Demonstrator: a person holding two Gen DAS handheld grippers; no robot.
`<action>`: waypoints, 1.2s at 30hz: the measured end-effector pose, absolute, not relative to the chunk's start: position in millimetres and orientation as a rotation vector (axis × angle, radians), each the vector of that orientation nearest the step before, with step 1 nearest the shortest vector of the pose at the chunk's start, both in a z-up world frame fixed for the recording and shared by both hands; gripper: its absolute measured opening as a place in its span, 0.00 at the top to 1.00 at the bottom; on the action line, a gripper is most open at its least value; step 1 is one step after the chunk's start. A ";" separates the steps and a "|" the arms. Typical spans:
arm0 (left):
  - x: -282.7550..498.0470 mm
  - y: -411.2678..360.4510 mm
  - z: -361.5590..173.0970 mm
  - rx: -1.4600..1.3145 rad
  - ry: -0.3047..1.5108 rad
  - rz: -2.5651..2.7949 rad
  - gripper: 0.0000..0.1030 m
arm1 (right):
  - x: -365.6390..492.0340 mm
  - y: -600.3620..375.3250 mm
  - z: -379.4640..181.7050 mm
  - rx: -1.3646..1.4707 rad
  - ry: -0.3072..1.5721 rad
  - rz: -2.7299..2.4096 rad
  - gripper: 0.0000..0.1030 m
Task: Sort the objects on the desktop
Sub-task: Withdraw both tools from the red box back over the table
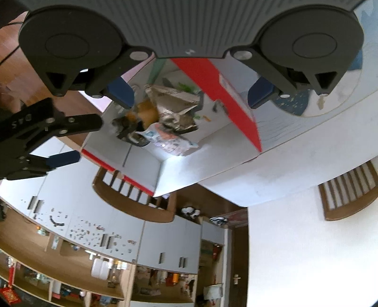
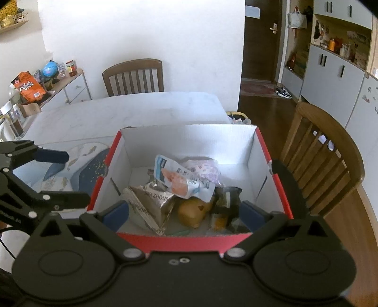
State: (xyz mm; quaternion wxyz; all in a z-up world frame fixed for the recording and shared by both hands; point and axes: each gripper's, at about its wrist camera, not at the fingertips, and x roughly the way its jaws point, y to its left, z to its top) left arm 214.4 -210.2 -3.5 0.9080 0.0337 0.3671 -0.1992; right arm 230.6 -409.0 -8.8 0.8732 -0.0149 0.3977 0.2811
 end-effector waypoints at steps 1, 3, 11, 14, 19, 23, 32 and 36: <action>214.2 -208.7 -4.5 0.065 0.762 -0.408 0.00 | 229.1 -409.3 -9.3 -0.029 0.831 0.583 0.02; 214.7 -205.7 -6.0 0.051 0.771 -0.401 0.00 | 225.6 -409.7 -10.6 -0.019 0.831 0.574 0.02; 217.4 -201.0 -11.5 0.043 0.794 -0.361 0.00 | 214.7 -406.3 -13.4 -0.013 0.835 0.563 0.02; 217.9 -201.3 -13.6 0.025 0.800 -0.369 0.00 | 212.0 -405.8 -14.6 -0.011 0.843 0.558 0.02; 219.9 -201.2 -17.3 0.005 0.814 -0.371 0.00 | 209.1 -406.8 -16.9 -0.006 0.853 0.545 0.02; 220.8 -200.9 -18.3 -0.005 0.817 -0.369 0.00 | 208.1 -407.6 -19.1 -0.001 0.862 0.537 0.02; 220.5 -202.0 -17.9 0.001 0.819 -0.375 0.00 | 206.4 -407.9 -20.1 0.007 0.852 0.521 0.02; 220.0 -201.9 -17.7 0.002 0.818 -0.373 0.00 | 205.4 -408.6 -19.5 0.014 0.843 0.517 0.02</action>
